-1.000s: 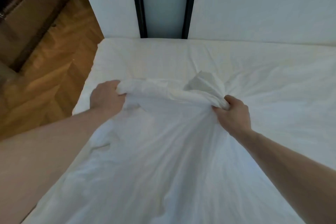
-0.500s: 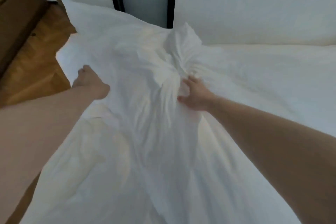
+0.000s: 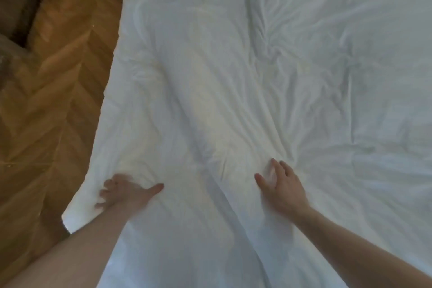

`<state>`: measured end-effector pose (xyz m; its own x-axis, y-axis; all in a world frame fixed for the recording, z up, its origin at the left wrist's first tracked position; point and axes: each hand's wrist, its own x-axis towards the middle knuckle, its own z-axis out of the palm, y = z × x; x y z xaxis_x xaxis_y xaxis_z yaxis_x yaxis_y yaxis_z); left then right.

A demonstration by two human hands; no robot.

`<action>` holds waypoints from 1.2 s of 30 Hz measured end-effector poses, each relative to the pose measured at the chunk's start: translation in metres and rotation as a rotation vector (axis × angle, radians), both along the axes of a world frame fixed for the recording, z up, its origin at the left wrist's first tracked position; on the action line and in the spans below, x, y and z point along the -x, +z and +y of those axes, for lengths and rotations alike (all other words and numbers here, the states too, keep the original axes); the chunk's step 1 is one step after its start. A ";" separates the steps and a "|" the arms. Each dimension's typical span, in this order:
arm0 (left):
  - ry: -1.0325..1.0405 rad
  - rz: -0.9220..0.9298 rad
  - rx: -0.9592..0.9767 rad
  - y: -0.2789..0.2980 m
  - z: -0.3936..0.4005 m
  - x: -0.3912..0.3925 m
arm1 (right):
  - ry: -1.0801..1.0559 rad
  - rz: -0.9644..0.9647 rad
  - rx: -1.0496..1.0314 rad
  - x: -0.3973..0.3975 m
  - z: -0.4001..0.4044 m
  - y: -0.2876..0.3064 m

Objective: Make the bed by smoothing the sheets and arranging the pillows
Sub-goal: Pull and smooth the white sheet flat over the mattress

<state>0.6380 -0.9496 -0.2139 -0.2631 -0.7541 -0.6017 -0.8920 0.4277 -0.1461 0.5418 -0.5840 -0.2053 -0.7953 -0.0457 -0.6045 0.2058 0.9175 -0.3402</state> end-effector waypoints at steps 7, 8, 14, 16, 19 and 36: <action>-0.333 0.122 -0.238 0.049 -0.016 -0.027 | 0.292 0.069 -0.105 -0.119 0.007 0.000; -0.309 0.121 -0.257 0.061 -0.023 -0.034 | 0.234 0.028 -0.143 -0.117 0.014 0.004; -0.410 -0.247 -0.215 0.119 -0.075 -0.076 | 0.271 0.245 0.015 -0.098 0.027 0.072; -0.467 -0.094 -0.060 0.129 -0.078 -0.063 | 0.254 0.339 0.048 -0.088 0.030 0.096; -0.525 0.081 0.119 0.143 -0.060 -0.034 | 0.191 0.350 -0.023 -0.071 0.032 0.104; -1.089 0.237 -0.503 0.188 0.370 -0.009 | -0.469 -0.061 0.006 -0.129 0.309 0.164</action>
